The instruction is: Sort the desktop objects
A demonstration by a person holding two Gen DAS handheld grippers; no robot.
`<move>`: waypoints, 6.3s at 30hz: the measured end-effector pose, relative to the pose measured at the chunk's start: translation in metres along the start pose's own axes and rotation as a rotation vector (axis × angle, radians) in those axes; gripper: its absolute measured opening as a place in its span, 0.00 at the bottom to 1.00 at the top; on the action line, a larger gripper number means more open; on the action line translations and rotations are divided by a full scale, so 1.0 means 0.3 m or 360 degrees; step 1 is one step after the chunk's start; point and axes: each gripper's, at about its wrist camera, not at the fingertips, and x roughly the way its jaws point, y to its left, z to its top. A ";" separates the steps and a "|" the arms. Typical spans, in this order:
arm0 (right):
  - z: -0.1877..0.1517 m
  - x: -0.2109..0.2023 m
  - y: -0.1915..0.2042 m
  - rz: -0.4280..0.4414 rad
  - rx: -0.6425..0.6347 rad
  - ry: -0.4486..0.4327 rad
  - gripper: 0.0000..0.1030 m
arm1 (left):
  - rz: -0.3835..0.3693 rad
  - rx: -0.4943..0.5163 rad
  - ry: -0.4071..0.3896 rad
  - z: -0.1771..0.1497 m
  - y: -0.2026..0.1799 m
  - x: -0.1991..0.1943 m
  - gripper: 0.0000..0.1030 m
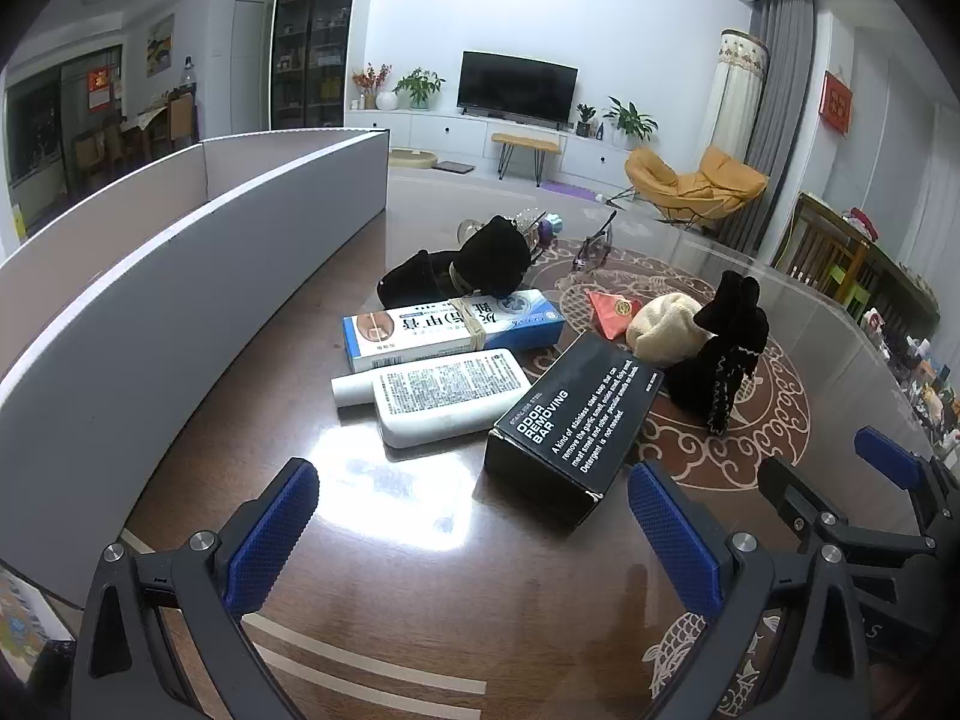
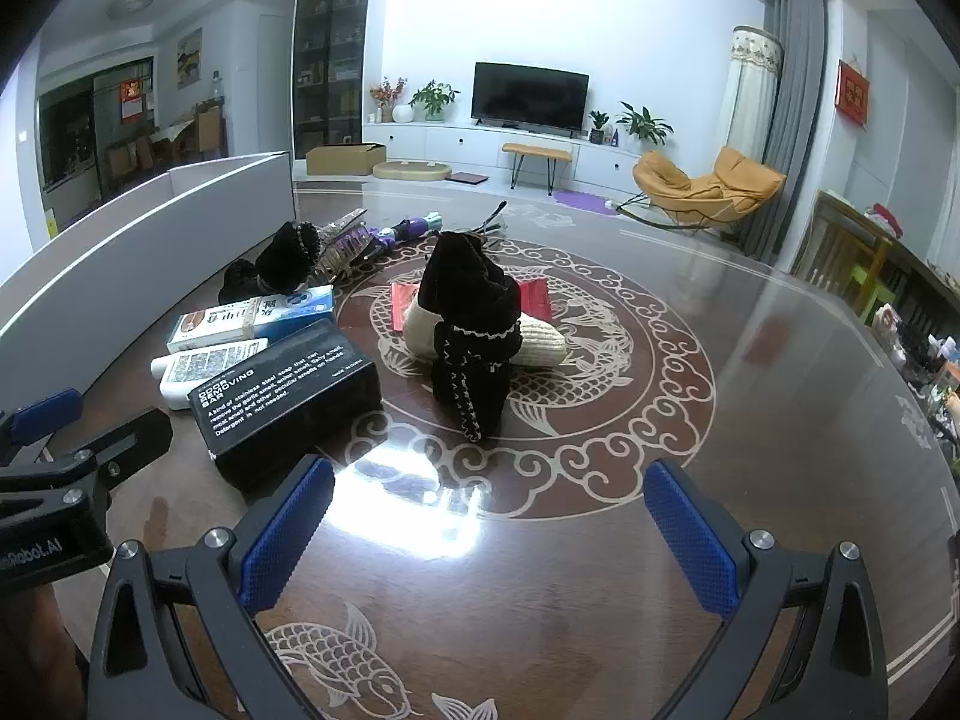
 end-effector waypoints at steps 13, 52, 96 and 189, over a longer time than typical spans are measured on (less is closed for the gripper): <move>-0.009 0.014 -0.004 0.0006 0.0003 0.0032 1.00 | 0.0009 0.0009 0.0009 -0.001 0.003 0.005 1.00; 0.095 0.432 -0.078 0.0148 0.0035 0.0426 1.00 | 0.0044 -0.0010 0.0323 -0.034 0.014 0.130 1.00; 0.134 0.444 -0.134 0.0483 0.0079 0.0355 0.82 | -0.0050 0.0354 0.0433 -0.020 -0.099 0.171 0.56; 0.067 0.321 -0.116 0.0254 -0.0073 0.0400 1.00 | 0.0062 0.0235 0.0351 0.105 0.018 0.345 1.00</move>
